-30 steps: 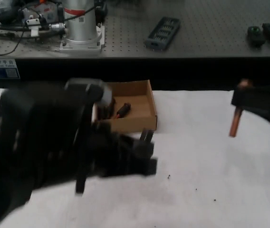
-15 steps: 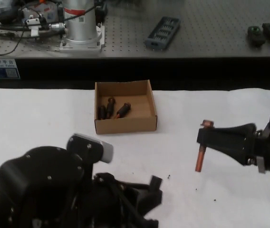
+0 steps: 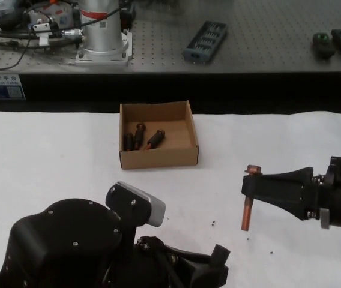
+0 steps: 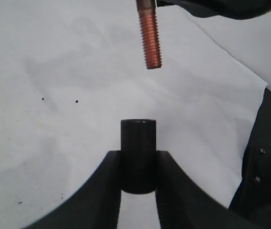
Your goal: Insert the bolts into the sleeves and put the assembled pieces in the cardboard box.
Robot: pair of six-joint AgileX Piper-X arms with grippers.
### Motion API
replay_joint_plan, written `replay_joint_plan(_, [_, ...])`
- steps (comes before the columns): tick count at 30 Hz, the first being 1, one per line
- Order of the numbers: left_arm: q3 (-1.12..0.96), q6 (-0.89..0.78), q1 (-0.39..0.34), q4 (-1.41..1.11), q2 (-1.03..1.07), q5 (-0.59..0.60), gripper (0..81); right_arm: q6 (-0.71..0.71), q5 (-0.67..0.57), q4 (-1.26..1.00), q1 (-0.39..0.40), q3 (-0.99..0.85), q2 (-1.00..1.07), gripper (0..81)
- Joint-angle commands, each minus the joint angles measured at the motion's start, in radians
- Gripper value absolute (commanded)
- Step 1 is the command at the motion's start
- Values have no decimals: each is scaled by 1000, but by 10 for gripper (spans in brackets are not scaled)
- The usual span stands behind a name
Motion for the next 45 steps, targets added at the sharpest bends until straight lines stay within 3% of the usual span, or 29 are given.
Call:
replay_joint_plan(1, [-2,15,-4,-27,-16,9,125,-15,-91,-12,-7,25,1,19])
replay_joint_plan(7, [-2,15,-4,-103,-16,36,125,-7,-175,-15,-7,47,-2,19])
replay_joint_plan(14, [-2,15,-4,-89,-16,192,125,-7,-175,-24,-7,47,-2,19])
replay_joint_plan(25, [-2,6,-4,12,-16,196,125,-7,-175,-24,-7,47,-2,19])
replay_joint_plan(45, [-2,-4,-4,-45,-11,210,125,-7,-183,-24,-7,47,-2,19])
